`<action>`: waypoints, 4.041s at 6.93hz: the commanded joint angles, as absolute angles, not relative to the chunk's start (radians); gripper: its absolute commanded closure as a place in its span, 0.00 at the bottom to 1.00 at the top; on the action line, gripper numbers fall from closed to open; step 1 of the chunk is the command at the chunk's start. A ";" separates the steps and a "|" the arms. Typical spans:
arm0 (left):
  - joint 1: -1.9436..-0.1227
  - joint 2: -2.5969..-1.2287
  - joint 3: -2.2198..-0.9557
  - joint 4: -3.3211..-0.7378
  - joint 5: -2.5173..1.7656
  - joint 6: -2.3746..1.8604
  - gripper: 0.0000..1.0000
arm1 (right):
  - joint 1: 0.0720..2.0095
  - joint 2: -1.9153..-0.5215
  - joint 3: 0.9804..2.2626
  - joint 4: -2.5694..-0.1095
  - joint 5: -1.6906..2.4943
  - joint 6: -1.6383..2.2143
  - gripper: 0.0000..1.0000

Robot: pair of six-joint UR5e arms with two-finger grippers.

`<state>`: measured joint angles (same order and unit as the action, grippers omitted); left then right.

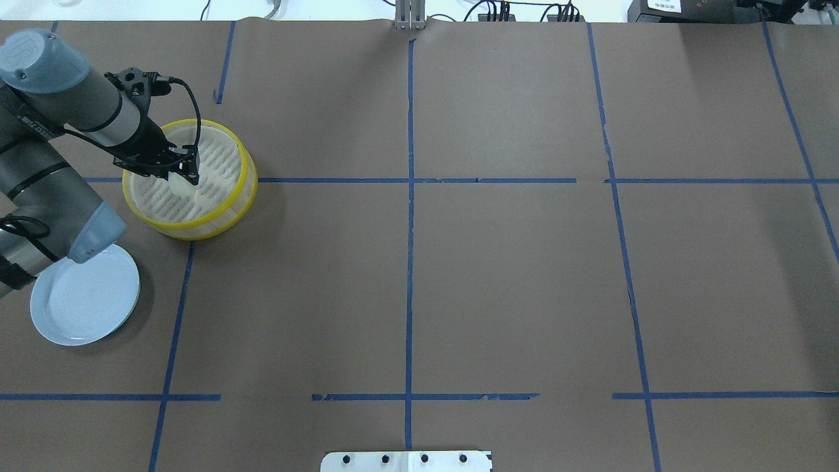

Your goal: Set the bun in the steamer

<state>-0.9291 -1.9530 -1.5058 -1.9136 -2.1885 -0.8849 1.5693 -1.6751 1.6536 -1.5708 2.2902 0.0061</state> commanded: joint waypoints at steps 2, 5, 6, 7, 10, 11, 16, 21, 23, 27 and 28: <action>-0.928 -1.963 -1.467 -1.924 -2.186 -0.894 0.58 | 1.569 -1.675 1.654 -1.571 2.290 0.006 0.00; -0.922 -1.970 -1.457 -1.924 -2.184 -0.893 0.58 | 1.569 -1.675 1.654 -1.571 2.290 0.006 0.00; -0.922 -1.970 -1.453 -1.924 -2.184 -0.893 0.57 | 1.569 -1.675 1.654 -1.571 2.290 0.006 0.00; -0.919 -1.970 -1.453 -1.924 -2.184 -0.893 0.57 | 1.569 -1.675 1.654 -1.571 2.290 0.006 0.00; -0.916 -1.971 -1.440 -1.940 -2.184 -0.893 0.48 | 1.569 -1.675 1.654 -1.571 2.290 0.006 0.00; -0.916 -1.971 -1.439 -1.940 -2.183 -0.893 0.46 | 1.569 -1.675 1.654 -1.571 2.290 0.006 0.00; -0.962 -1.957 -1.520 -1.957 -2.177 -0.908 0.00 | 1.569 -1.675 1.654 -1.571 2.290 0.006 0.00; -1.162 -1.763 -1.643 -1.962 -2.192 -0.540 0.00 | 1.569 -1.675 1.654 -1.571 2.290 0.006 0.00; -1.311 -1.634 -1.643 -1.959 -2.253 -0.285 0.00 | 1.569 -1.675 1.654 -1.571 2.290 0.006 0.00; -1.589 -1.511 -1.628 -1.767 -2.335 0.108 0.00 | 1.569 -1.675 1.654 -1.571 2.290 0.006 0.00; -1.601 -1.517 -1.631 -1.612 -2.347 0.173 0.00 | 1.569 -1.675 1.654 -1.571 2.290 0.006 0.00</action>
